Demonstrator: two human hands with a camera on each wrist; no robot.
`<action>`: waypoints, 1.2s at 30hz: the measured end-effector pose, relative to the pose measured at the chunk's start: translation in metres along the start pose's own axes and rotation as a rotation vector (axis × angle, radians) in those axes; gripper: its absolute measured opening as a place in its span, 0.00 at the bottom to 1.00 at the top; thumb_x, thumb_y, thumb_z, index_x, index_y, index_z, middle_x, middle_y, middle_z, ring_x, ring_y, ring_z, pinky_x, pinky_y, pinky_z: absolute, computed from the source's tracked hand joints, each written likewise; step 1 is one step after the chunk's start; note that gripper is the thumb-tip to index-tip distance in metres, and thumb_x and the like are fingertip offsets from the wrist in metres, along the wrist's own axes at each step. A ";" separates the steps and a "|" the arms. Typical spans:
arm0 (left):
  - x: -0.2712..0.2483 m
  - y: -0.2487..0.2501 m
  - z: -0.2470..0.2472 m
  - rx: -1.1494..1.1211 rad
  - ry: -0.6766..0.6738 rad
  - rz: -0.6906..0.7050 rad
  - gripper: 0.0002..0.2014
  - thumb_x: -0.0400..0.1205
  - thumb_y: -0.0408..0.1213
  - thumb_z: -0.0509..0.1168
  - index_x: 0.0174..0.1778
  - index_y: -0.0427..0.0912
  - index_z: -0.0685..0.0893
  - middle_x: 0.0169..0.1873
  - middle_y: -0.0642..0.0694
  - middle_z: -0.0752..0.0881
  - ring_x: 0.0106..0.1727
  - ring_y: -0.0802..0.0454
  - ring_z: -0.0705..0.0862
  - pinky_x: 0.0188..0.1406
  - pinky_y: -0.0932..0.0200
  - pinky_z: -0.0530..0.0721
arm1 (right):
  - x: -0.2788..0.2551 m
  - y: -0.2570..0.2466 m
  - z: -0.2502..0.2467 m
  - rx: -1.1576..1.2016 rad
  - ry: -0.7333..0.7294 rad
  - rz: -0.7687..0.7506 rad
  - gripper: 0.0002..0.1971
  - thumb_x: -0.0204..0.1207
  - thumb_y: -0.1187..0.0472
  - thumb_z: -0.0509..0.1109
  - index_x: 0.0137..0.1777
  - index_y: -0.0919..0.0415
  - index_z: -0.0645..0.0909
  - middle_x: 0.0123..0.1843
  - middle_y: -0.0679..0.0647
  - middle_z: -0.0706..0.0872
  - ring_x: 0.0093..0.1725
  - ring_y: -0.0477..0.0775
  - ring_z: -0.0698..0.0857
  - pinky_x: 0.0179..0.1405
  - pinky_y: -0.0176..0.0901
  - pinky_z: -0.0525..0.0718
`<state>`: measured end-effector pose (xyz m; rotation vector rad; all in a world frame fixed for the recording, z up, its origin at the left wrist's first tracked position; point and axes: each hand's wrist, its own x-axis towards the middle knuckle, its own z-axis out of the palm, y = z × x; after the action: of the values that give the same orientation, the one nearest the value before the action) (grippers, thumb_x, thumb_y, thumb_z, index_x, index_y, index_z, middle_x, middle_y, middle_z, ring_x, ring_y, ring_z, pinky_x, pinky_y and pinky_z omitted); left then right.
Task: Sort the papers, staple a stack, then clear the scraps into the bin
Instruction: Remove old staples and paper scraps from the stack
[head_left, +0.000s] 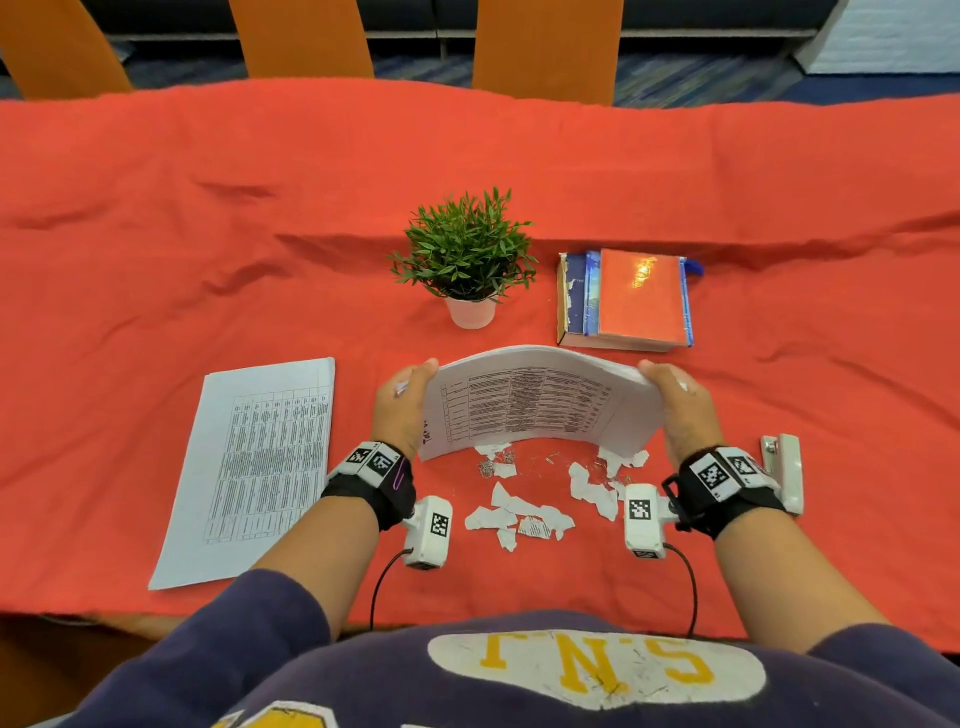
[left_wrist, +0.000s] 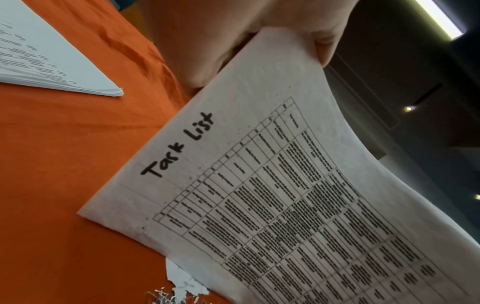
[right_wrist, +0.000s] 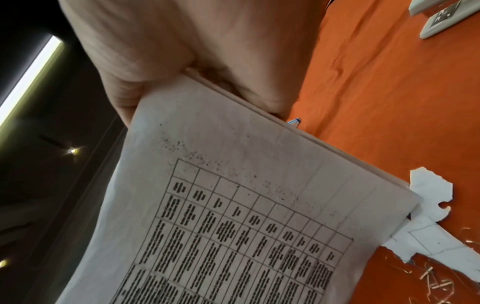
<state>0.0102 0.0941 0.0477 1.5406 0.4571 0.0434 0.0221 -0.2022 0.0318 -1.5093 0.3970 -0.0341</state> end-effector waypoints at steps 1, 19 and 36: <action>0.000 0.000 -0.001 -0.001 0.003 -0.003 0.13 0.82 0.46 0.65 0.33 0.45 0.79 0.27 0.53 0.81 0.27 0.58 0.78 0.35 0.60 0.73 | 0.000 0.000 -0.001 0.008 0.019 0.005 0.10 0.68 0.46 0.74 0.34 0.51 0.82 0.26 0.43 0.81 0.29 0.46 0.76 0.33 0.44 0.68; 0.006 0.000 -0.005 -0.028 -0.005 -0.013 0.15 0.82 0.44 0.66 0.29 0.47 0.78 0.21 0.56 0.78 0.24 0.58 0.75 0.32 0.60 0.69 | 0.001 -0.012 -0.001 -0.015 0.054 -0.145 0.06 0.69 0.53 0.75 0.41 0.53 0.82 0.39 0.44 0.84 0.37 0.43 0.78 0.38 0.39 0.72; 0.013 -0.013 -0.006 0.076 -0.086 -0.021 0.13 0.71 0.28 0.78 0.48 0.46 0.88 0.44 0.50 0.90 0.45 0.55 0.88 0.44 0.62 0.85 | 0.010 0.001 0.003 -0.023 -0.101 0.061 0.16 0.62 0.70 0.81 0.47 0.55 0.86 0.47 0.53 0.90 0.46 0.49 0.88 0.52 0.46 0.81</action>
<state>0.0173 0.1036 0.0323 1.6056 0.4100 -0.0569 0.0318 -0.2022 0.0286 -1.5142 0.3634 0.0947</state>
